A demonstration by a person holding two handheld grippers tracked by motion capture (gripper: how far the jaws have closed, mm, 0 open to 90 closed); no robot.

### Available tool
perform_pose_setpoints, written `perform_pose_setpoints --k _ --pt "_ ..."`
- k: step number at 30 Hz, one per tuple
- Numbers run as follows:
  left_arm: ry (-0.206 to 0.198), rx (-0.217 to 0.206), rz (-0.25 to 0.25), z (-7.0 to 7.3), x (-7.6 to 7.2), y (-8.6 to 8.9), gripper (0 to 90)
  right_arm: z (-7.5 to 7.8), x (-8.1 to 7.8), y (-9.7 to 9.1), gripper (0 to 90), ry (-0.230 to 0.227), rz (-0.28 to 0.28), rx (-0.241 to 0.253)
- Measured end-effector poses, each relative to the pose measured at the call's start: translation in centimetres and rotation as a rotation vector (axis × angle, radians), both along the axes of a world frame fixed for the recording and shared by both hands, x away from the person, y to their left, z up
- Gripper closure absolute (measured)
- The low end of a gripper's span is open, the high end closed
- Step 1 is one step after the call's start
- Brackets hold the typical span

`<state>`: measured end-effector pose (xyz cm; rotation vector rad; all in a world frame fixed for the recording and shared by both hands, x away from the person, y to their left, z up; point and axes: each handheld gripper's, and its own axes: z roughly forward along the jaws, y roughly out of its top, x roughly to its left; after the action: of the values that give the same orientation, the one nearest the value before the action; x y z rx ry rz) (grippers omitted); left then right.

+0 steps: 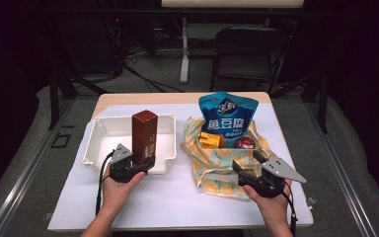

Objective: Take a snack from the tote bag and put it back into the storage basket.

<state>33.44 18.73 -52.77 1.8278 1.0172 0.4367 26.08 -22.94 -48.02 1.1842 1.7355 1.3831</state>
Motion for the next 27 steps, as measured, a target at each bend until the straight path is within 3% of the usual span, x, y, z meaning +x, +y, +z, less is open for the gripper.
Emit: perform_pose_setpoints --k 6,13,23,27 --pt "0.032 0.032 0.023 -0.1 0.3 0.3 43.6 -0.3 -0.6 -1.4 22.9 0.004 -0.015 -0.004" --pt "0.102 0.076 0.044 -0.6 1.0 0.4 43.6 -0.6 -0.9 -2.2 24.0 0.01 -0.032 0.004" --pt "0.186 0.106 0.042 -1.4 1.9 0.2 43.5 -0.8 -0.8 -2.1 24.2 0.013 -0.024 0.013" --pt "0.199 0.118 0.053 -1.4 2.1 0.4 43.4 -0.8 -0.8 -2.2 24.3 0.018 -0.027 0.011"
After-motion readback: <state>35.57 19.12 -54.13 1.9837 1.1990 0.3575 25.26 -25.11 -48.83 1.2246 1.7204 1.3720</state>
